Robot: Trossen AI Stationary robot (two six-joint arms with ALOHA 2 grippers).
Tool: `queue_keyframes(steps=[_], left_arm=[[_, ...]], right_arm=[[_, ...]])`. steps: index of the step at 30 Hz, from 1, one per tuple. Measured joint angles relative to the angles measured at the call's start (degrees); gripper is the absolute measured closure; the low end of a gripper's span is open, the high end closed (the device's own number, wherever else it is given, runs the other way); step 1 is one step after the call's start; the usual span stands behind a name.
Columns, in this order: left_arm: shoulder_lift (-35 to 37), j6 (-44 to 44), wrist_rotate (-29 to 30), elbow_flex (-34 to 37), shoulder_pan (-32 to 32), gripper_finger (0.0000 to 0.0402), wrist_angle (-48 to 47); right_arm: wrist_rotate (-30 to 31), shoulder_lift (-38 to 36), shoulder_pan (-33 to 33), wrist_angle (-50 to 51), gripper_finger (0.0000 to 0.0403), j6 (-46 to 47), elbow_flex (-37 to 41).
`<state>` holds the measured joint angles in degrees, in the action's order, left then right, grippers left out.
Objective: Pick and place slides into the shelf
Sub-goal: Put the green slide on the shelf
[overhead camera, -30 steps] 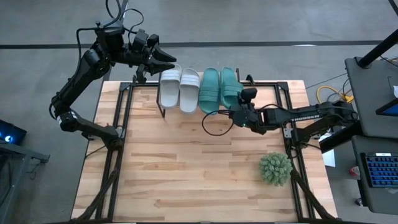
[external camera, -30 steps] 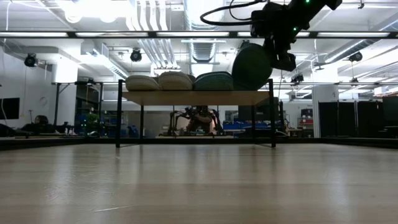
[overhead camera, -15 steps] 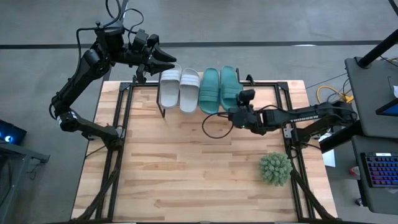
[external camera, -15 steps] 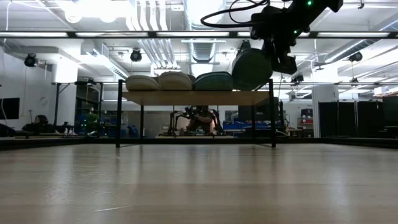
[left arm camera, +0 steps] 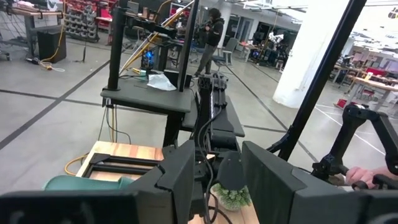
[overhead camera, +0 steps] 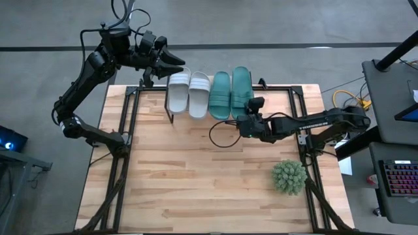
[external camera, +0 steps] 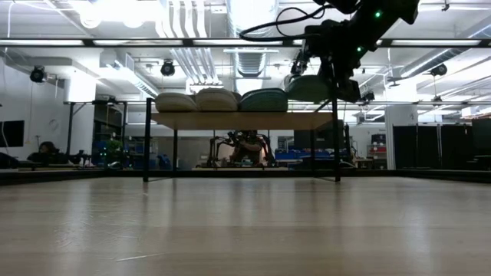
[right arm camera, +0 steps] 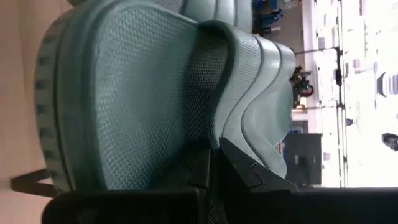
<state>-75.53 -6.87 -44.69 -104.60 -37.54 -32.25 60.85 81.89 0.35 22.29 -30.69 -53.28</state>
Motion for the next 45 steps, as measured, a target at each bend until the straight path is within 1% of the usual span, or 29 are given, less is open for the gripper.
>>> queue_keyframes(steps=[3,6,9,13,21,28,31,34,40,45], left_arm=[[0.00,-0.25,0.00,0.00,0.00,0.0283,-0.02],[0.00,-0.25,0.00,0.00,0.00,0.0283,0.00],[0.00,-0.25,0.00,0.00,0.00,0.0283,-0.02],[0.00,-0.24,0.00,0.00,0.00,0.0283,-0.02],[0.00,-0.23,0.00,0.00,0.00,0.0283,0.04],[0.00,-0.23,0.00,0.00,0.00,0.0283,0.07],[0.00,-0.23,0.00,0.00,0.00,0.0283,0.07],[0.00,-0.23,0.00,0.00,0.00,0.0283,0.09],[0.00,-0.20,-0.02,0.00,0.00,0.0283,0.09],[0.00,-0.20,-0.01,0.00,0.00,0.0283,0.09]], right_arm=[[1.84,-0.89,-0.13,1.07,0.0394,0.02,0.04],[3.72,-1.73,-0.23,1.86,0.0394,-2.76,0.21],[4.30,-3.08,-0.23,1.96,0.0394,-5.29,0.26],[3.12,-4.24,-0.41,1.45,0.0394,-4.39,0.27],[-2.36,-4.49,-0.49,1.34,0.0394,6.59,-1.52],[-4.07,-4.49,-0.73,1.24,0.0394,16.15,-2.84],[-4.85,-4.49,-1.04,1.24,0.0394,22.66,-2.84],[-6.92,-4.46,-1.35,1.46,0.0394,29.09,-2.74],[-6.88,-3.44,-1.43,1.39,0.0394,30.26,-2.51],[-9.23,-3.44,-1.58,1.40,0.0394,30.81,-2.51]])
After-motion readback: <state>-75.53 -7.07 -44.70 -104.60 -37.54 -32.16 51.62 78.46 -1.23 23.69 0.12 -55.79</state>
